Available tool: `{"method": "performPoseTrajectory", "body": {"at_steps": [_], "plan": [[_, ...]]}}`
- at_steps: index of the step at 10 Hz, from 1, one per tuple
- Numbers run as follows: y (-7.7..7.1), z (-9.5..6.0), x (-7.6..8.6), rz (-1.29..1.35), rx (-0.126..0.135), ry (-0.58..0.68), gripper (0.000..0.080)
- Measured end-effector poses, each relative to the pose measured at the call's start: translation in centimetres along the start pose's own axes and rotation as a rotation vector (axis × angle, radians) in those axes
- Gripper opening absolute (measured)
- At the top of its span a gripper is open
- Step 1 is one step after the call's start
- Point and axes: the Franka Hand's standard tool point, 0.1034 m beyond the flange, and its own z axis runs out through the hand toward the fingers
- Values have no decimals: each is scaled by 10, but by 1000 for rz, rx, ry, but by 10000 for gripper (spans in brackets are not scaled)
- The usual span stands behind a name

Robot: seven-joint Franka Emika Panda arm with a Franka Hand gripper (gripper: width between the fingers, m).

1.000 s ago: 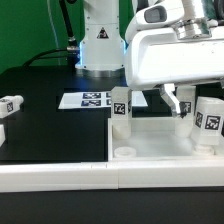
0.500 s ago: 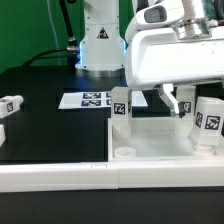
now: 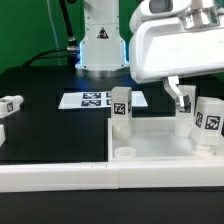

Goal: Assemble square table

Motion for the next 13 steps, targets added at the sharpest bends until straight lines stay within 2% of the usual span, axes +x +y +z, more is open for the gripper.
{"method": "performPoseTrajectory", "body": {"at_steps": [2, 3, 4, 6, 7, 9, 13], "plan": [[-1, 1, 0, -1, 24, -125, 649], [4, 2, -2, 4, 25, -131, 649], [-1, 2, -12, 8, 45, -244, 649], [-6, -1, -15, 20, 75, -398, 649], [-6, 4, -9, 82, 69, -442, 649], [-11, 4, 3, 113, 65, -433, 649], [-11, 5, 2, 128, 63, -434, 640]]}}
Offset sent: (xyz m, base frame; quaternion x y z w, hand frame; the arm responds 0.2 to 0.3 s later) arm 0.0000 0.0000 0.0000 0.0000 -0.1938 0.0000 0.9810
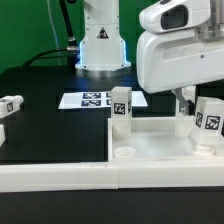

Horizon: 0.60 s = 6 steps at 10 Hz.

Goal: Assemble square table

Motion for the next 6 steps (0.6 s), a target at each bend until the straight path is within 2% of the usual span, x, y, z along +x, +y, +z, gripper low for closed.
{"method": "performPoseTrajectory", "body": {"at_steps": [2, 6], "plan": [[2, -1, 0, 94, -2, 1, 314], [4, 0, 1, 350, 0, 6, 314]]}}
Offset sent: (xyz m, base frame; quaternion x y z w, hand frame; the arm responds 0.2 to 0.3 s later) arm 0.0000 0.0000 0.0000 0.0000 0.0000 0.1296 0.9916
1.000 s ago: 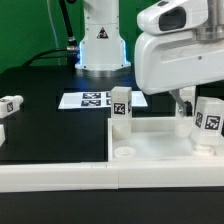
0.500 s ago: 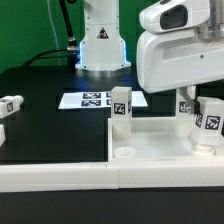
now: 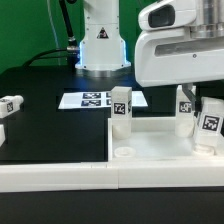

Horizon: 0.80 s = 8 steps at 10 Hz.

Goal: Assemble square table

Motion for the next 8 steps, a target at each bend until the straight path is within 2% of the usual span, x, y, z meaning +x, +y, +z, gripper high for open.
{"method": "performPoseTrajectory", "body": {"at_steps": [2, 4, 5, 6, 8], "plan": [[3, -1, 6, 230, 25, 25, 312], [8, -1, 10, 492, 68, 3, 310], [10, -1, 12, 561, 79, -2, 310], [13, -1, 17, 642, 102, 3, 310], [16, -2, 20, 707, 106, 10, 310]]}}
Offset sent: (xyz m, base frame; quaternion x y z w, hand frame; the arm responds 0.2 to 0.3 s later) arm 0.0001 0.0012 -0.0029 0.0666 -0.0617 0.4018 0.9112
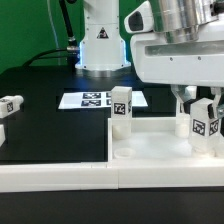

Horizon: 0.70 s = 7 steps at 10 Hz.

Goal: Assemble square table

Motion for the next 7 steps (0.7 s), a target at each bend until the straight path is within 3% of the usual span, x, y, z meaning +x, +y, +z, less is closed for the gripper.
{"method": "performPoseTrajectory", "body": {"at_steps": [1, 2, 3, 4, 5, 7], "plan": [[-1, 0, -3, 64, 2, 7, 310], [-4, 2, -13, 81, 7, 13, 411], [-5, 3, -15, 40, 8, 12, 411], [-6, 3, -15, -1, 6, 21, 548], [-8, 5, -23, -132, 3, 43, 617], [-4, 10, -23, -422, -28, 68, 643]]}}
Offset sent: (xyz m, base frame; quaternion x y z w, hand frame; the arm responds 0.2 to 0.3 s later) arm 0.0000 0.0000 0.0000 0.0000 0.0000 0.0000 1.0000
